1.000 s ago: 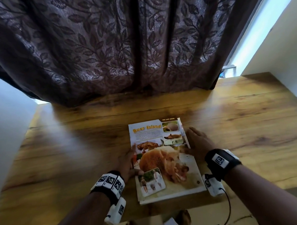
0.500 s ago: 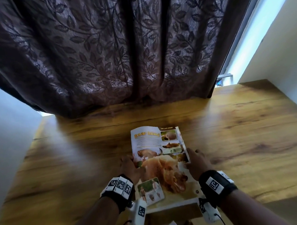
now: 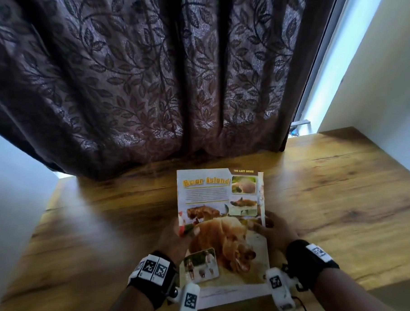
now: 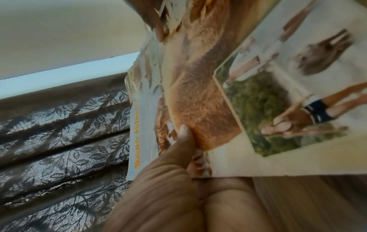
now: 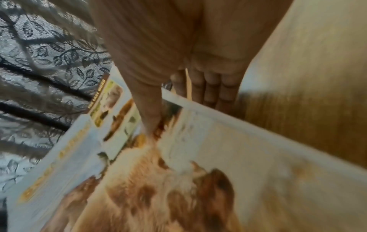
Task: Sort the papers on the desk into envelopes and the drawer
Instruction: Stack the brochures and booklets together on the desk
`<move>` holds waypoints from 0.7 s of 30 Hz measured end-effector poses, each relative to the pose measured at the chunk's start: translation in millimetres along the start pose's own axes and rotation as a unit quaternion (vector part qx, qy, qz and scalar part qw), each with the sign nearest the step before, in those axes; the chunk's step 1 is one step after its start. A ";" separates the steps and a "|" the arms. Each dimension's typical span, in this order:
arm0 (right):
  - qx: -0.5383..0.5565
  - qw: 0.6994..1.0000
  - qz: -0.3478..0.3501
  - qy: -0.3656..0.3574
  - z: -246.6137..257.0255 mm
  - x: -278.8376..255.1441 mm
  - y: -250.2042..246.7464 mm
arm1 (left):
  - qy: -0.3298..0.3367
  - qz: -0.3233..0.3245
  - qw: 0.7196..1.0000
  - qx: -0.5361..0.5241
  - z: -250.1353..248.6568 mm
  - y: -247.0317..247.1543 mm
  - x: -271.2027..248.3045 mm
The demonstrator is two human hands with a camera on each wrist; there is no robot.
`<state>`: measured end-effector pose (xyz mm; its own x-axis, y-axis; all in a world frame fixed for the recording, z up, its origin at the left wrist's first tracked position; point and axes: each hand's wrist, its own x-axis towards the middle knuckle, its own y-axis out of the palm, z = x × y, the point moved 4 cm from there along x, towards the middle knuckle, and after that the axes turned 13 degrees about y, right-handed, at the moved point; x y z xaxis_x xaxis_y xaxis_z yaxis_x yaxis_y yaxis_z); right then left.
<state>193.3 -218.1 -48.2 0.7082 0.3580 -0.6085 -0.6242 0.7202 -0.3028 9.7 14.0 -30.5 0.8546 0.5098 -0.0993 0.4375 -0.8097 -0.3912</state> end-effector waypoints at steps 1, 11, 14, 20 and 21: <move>-0.012 1.000 0.008 0.001 3.2 -1.4 -0.1 | -0.001 0.000 1.000 -0.002 -0.1 -0.9 -1.0; -0.299 0.947 -0.118 -0.012 -6.9 -11.5 37.6 | -0.081 0.014 0.967 0.241 64.1 40.1 6.7; -0.283 0.951 -0.125 -0.001 -16.4 -8.9 56.6 | -0.136 0.013 0.966 0.218 113.1 51.3 26.7; -0.255 0.958 -0.131 0.007 -29.4 -3.4 66.2 | -0.141 0.052 0.967 0.206 66.3 20.3 29.6; -0.251 0.959 -0.130 0.002 -28.9 -3.2 63.6 | -0.136 0.058 0.966 0.211 52.3 11.7 26.0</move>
<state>141.7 -190.6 -86.7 0.8611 0.2024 -0.4664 -0.5071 0.4078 -0.7593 22.3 33.0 -85.4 0.7606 0.5266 -0.3798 0.1410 -0.7049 -0.6951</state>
